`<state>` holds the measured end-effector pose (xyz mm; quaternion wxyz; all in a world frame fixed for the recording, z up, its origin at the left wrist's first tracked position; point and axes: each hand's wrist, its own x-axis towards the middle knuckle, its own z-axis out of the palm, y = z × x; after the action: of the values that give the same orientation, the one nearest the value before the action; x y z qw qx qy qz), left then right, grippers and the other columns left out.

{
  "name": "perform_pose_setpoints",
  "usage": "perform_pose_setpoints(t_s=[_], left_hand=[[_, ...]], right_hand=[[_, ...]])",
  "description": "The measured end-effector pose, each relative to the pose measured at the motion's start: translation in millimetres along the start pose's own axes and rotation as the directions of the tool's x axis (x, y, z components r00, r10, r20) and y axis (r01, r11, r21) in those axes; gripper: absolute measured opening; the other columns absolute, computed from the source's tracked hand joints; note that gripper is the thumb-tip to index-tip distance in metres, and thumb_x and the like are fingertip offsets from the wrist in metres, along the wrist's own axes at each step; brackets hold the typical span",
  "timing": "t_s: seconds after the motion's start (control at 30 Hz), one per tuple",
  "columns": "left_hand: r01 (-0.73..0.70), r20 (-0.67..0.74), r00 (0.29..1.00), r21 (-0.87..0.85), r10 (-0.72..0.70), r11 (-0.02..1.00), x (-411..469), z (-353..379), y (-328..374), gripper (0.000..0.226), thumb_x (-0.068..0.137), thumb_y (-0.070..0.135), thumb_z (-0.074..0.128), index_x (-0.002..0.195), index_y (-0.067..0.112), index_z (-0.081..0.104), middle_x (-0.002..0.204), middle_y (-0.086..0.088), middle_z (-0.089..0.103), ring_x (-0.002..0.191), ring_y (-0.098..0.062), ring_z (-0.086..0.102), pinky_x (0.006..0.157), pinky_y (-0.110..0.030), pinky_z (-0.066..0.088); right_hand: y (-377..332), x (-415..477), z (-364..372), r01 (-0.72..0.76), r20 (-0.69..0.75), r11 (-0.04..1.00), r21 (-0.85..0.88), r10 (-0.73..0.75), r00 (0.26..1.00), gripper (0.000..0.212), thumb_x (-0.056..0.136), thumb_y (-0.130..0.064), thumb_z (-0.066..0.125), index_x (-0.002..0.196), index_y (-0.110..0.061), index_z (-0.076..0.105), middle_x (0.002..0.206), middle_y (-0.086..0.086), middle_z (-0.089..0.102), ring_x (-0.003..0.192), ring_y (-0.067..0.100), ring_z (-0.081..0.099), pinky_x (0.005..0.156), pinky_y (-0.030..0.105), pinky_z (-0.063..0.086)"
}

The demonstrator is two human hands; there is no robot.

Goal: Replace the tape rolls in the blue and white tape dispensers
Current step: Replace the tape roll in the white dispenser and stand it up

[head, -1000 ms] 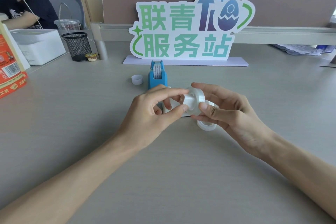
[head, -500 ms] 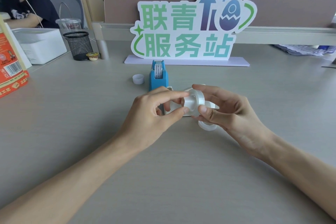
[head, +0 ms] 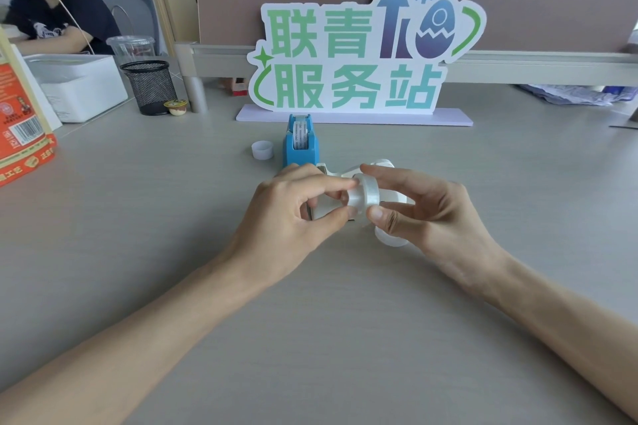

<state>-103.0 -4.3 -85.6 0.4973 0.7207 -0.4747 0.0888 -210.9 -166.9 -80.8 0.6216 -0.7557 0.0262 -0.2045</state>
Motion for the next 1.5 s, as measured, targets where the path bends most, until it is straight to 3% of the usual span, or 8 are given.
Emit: perform_pose_setpoints(t_s=[0.4, 0.53, 0.67, 0.77, 0.93, 1.03, 1.23, 1.5], left_hand=[[0.128, -0.037, 0.990, -0.167, -0.136, 0.978, 1.8, 1.6, 3.6, 0.029, 0.076, 0.020, 0.078, 0.101, 0.034, 0.073, 0.089, 0.011, 0.071, 0.071, -0.016, 0.057, 0.065, -0.033, 0.049], [0.046, -0.098, 0.994, -0.093, -0.055, 0.995, 2.0, 2.2, 5.1, 0.017, 0.077, 0.023, 0.078, 0.092, 0.026, 0.074, 0.084, 0.004, 0.068, 0.067, -0.019, 0.050, 0.058, -0.032, 0.044], [-0.006, -0.102, 0.995, -0.072, -0.001, 0.997, 1.3, 2.5, 4.0, 0.014, 0.075, 0.025, 0.079, 0.088, 0.022, 0.074, 0.083, 0.005, 0.065, 0.070, -0.017, 0.050, 0.056, -0.030, 0.041], [0.027, -0.068, 0.997, -0.068, -0.031, 0.997, -1.0, 3.3, 5.3, 0.031, 0.072, 0.025, 0.081, 0.101, 0.026, 0.068, 0.090, 0.013, 0.064, 0.075, -0.011, 0.050, 0.058, -0.024, 0.042], [0.179, 0.010, 0.984, -0.152, -0.180, 0.972, 2.1, 3.7, 5.0, 0.049, 0.079, 0.048, 0.069, 0.123, 0.032, 0.054, 0.107, 0.017, 0.061, 0.088, -0.007, 0.055, 0.064, -0.022, 0.046], [0.227, 0.093, 0.972, -0.151, -0.215, 0.962, 3.1, 2.9, 5.7, 0.028, 0.084, 0.044, 0.063, 0.109, 0.032, 0.062, 0.100, 0.018, 0.065, 0.087, -0.011, 0.057, 0.071, -0.029, 0.051], [0.182, 0.084, 0.981, -0.083, -0.175, 0.980, 1.8, -1.3, 7.6, 0.014, 0.085, 0.031, 0.069, 0.096, 0.024, 0.065, 0.070, 0.014, 0.054, 0.046, 0.002, 0.044, 0.047, -0.009, 0.029], [0.105, 0.025, 0.994, -0.020, -0.104, 0.994, 1.4, -1.2, 11.4, 0.009, 0.085, 0.026, 0.070, 0.088, 0.019, 0.066, 0.051, 0.024, 0.049, 0.049, -0.005, 0.037, 0.051, -0.011, 0.028]], right_hand=[[-2.8, 0.3, 0.9, 0.003, -0.001, 0.999, 0.037, -0.003, 1.000, 0.050, 0.082, -0.013, 0.065, 0.132, -0.018, 0.057, 0.122, 0.005, 0.070, 0.099, 0.017, 0.073, 0.084, 0.032, 0.057], [-1.9, 0.9, 3.5, -0.045, 0.043, 0.991, 0.128, 0.040, 0.998, 0.045, 0.095, 0.002, 0.051, 0.137, -0.015, 0.050, 0.115, 0.007, 0.074, 0.105, 0.023, 0.071, 0.089, 0.034, 0.057], [-3.4, 0.6, 5.7, -0.058, -0.008, 0.994, 0.095, 0.059, 0.998, 0.035, 0.091, -0.017, 0.059, 0.125, -0.011, 0.060, 0.107, 0.018, 0.074, 0.100, 0.028, 0.071, 0.079, 0.033, 0.061], [-6.3, 0.2, 6.8, -0.039, -0.042, 0.998, 0.047, 0.041, 0.998, 0.041, 0.077, -0.026, 0.069, 0.114, -0.011, 0.065, 0.100, 0.005, 0.078, 0.083, 0.012, 0.072, 0.072, 0.029, 0.060], [-5.5, 1.0, 2.6, -0.016, -0.074, 0.999, 0.048, 0.020, 0.997, 0.043, 0.073, -0.024, 0.073, 0.114, -0.013, 0.067, 0.104, 0.004, 0.077, 0.091, 0.028, 0.073, 0.086, 0.049, 0.055], [-5.6, 0.1, 2.6, 0.010, -0.051, 0.999, 0.034, -0.008, 0.999, 0.032, 0.081, -0.012, 0.070, 0.113, -0.011, 0.066, 0.106, 0.006, 0.076, 0.092, 0.017, 0.072, 0.087, 0.040, 0.055], [-4.4, 0.0, 4.1, 0.063, -0.070, 0.996, -0.060, -0.067, 0.995, 0.026, 0.083, -0.004, 0.071, 0.102, -0.021, 0.070, 0.101, -0.001, 0.076, 0.097, 0.008, 0.071, 0.074, 0.020, 0.053], [-9.3, -0.8, 8.1, 0.078, -0.098, 0.994, -0.073, -0.085, 0.991, 0.024, 0.083, 0.000, 0.070, 0.090, -0.024, 0.071, 0.079, -0.011, 0.074, 0.075, 0.004, 0.069, 0.062, 0.018, 0.053]])
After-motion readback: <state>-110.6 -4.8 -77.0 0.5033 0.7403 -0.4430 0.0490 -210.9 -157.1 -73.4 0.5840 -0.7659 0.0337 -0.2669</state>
